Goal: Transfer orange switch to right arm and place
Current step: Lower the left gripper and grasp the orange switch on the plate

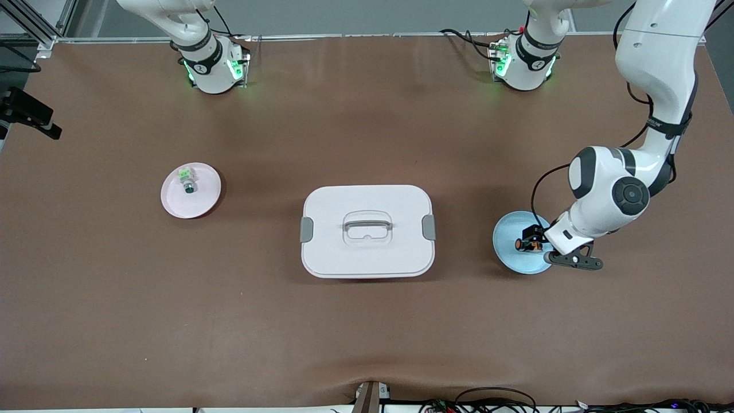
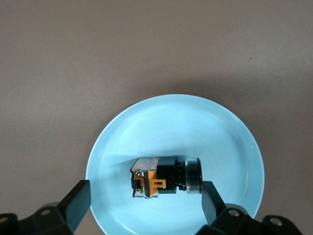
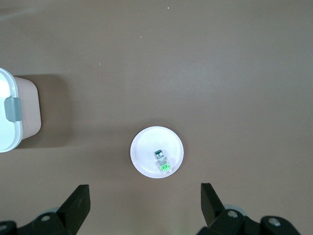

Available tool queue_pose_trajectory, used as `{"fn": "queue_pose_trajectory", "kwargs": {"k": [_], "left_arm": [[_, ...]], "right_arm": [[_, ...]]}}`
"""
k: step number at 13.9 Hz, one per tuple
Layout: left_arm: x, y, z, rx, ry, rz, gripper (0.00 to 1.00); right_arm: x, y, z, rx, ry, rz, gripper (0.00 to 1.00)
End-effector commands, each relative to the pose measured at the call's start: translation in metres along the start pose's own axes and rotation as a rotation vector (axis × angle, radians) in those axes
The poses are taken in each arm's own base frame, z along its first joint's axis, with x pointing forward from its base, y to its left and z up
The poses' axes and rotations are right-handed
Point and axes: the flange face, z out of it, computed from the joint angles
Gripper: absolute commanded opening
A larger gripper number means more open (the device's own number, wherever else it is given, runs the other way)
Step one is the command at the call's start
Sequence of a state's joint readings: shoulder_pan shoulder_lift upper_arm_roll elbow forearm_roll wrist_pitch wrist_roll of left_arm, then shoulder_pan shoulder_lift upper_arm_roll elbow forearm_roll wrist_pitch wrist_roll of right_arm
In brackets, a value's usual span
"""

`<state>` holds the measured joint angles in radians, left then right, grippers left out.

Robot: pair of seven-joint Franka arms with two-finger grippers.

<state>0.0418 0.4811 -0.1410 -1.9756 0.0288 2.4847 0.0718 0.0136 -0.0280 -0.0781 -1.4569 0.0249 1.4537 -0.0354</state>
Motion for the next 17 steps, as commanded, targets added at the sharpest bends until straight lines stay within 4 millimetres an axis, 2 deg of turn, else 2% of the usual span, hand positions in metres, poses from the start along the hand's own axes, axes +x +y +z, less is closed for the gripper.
{"fn": "queue_pose_trajectory", "kwargs": {"k": [1, 6, 17], "left_arm": [[-0.002, 0.004, 0.007, 0.006, 0.005, 0.005, 1.0], [0.0, 0.012, 0.011, 0.003, 0.005, 0.012, 1.0], [-0.002, 0.016, 0.035, -0.006, 0.0, 0.014, 1.0]], "right_arm": [[-0.002, 0.0, -0.006, 0.006, 0.002, 0.014, 1.0], [-0.002, 0.001, -0.005, 0.006, -0.002, 0.016, 1.0], [-0.003, 0.0, -0.005, 0.004, -0.003, 0.014, 1.0]]}}
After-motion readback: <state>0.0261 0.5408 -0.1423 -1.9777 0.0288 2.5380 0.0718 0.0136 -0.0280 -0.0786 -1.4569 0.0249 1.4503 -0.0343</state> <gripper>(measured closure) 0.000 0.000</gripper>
